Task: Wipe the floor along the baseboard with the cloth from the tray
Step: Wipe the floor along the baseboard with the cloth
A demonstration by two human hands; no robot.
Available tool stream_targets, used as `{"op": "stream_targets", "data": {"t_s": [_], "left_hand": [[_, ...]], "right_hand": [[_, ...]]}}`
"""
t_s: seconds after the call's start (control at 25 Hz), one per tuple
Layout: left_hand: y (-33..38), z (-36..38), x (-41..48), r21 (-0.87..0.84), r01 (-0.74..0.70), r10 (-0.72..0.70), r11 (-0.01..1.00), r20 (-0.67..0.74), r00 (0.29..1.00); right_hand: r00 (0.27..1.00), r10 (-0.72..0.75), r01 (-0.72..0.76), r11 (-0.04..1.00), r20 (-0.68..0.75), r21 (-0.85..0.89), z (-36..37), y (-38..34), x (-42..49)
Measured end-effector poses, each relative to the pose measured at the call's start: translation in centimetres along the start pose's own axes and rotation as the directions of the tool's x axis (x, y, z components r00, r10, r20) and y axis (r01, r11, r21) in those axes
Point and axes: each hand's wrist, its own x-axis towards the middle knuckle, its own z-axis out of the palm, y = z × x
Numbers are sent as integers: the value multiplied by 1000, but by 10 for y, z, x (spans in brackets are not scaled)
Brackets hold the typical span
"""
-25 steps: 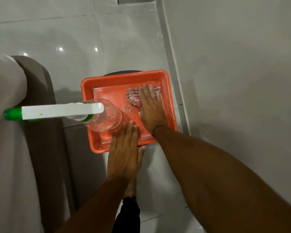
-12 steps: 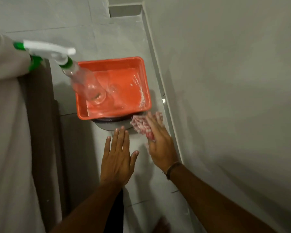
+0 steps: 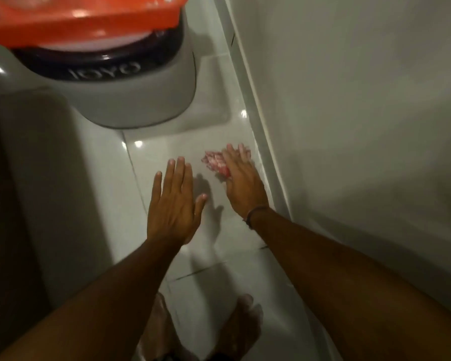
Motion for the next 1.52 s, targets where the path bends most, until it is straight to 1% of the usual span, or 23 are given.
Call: {"op": "stream_targets", "data": {"t_s": [0.04,0.12,0.2,0.24,0.32,0.4,0.56,0.64,0.68,0.88,1.04,1.12,1.32,1.52], "left_hand": [[-6,16,15,-9,14,-14,1000,-16,1000],[-19,55,42,-15,43,-43,999,-15,999],[-30,92,62,-36,44,-44,998,1,999],[-34,108,66,-41,44,-45,998,-14,999],[-43,135,70,-14,35,-36,999,-141,989],[-49,151,75,13,20,-16,1000,-244,970],[-51,160,74,9,-2,4,1000,-263,965],[-53,159,76,13,-7,10,1000,-256,967],[-55,160,75,20,-7,12,1000,-262,965],[-56,164,74,42,-12,24,999,-283,959],[-57,161,80,66,-7,25,998,-279,960],[-54,161,80,73,-12,32,997,-281,959],[-53,158,79,52,-7,21,999,-274,962],[-51,156,79,51,-2,16,999,-276,961]], "right_hand": [[1000,-14,13,999,-15,-37,15,10,16],[999,-36,39,991,31,-130,55,34,34],[995,-69,85,967,74,-242,90,53,34],[993,-98,112,952,62,-285,104,61,33],[986,-163,148,930,-18,-335,118,70,48],[972,-204,153,929,-120,-336,113,69,89],[982,-119,60,935,-148,-349,78,72,174],[984,-73,13,937,-161,-348,71,70,190],[984,-71,11,937,-160,-348,70,69,190],[990,-88,53,956,-110,-288,62,83,164],[996,-58,35,947,-64,-319,69,95,134],[997,-43,21,950,-63,-312,72,101,118],[995,-27,6,977,-94,-213,84,121,57],[991,-7,-27,966,-130,-256,110,153,-34]]}}
